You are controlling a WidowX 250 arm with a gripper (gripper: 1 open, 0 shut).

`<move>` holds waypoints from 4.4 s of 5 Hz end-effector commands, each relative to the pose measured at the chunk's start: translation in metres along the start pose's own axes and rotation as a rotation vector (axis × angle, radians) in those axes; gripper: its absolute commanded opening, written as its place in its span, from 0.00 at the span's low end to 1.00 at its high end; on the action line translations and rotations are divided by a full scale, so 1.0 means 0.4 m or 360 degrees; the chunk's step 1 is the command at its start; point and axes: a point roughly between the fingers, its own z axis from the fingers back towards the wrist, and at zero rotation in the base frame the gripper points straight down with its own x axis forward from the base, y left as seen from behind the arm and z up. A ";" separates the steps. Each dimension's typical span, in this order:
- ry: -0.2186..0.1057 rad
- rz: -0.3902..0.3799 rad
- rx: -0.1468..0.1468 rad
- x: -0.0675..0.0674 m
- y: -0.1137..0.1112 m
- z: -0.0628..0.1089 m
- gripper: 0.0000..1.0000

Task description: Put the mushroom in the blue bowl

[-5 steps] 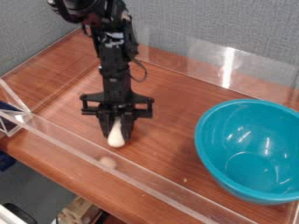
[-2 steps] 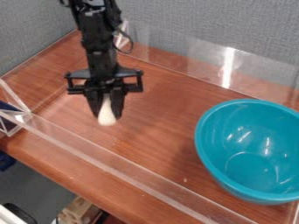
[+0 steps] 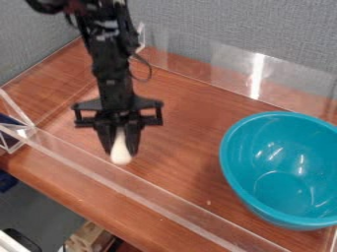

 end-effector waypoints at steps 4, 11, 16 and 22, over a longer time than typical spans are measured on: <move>-0.0110 0.0250 -0.0094 -0.004 0.008 0.010 0.00; -0.0132 0.0591 -0.0262 0.004 0.031 0.032 0.00; -0.0069 0.0266 -0.0412 -0.032 -0.256 0.136 0.00; -0.0090 0.0122 -0.0431 -0.045 -0.422 0.089 0.00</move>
